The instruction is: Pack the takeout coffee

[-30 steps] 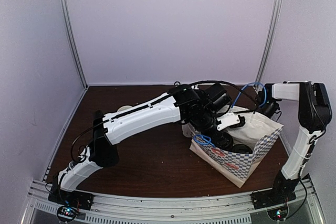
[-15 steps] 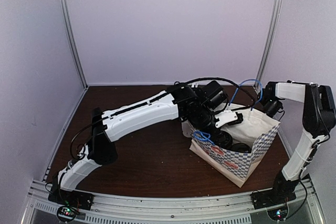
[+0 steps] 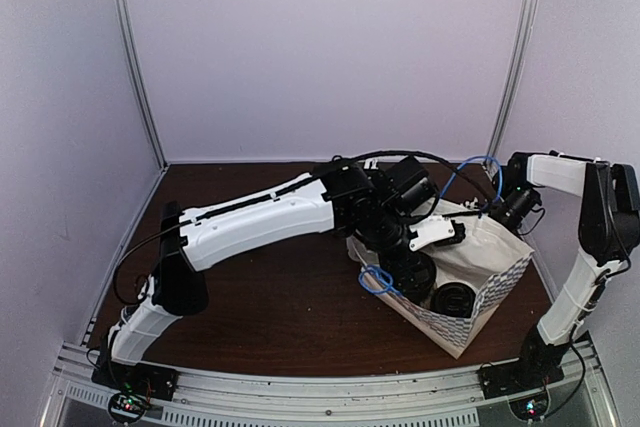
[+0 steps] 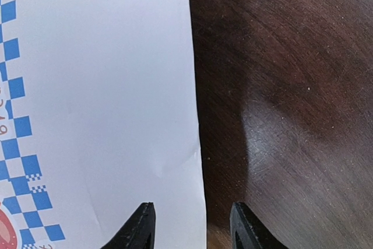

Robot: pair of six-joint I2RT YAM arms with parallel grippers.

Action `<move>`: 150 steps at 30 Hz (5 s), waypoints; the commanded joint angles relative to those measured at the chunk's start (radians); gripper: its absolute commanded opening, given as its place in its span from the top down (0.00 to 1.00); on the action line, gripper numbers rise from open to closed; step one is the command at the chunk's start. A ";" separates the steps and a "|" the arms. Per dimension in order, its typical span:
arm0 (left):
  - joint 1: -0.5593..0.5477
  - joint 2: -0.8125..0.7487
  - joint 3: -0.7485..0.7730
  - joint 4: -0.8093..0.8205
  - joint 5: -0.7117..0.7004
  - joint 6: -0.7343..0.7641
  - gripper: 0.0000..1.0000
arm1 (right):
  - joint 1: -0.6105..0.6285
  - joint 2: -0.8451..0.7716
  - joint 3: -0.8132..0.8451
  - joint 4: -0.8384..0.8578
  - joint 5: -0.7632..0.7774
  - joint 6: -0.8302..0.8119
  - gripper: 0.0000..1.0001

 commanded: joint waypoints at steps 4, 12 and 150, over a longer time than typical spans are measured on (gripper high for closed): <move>-0.006 -0.096 -0.026 0.012 -0.004 0.003 0.09 | -0.003 -0.034 -0.002 -0.003 -0.034 0.016 0.52; -0.007 -0.122 -0.069 0.010 -0.005 0.020 0.06 | -0.003 -0.028 -0.022 0.012 -0.050 0.027 0.52; -0.248 -0.498 -0.750 -0.437 -1.041 0.007 0.17 | -0.081 -0.108 -0.092 0.108 -0.138 -0.072 0.48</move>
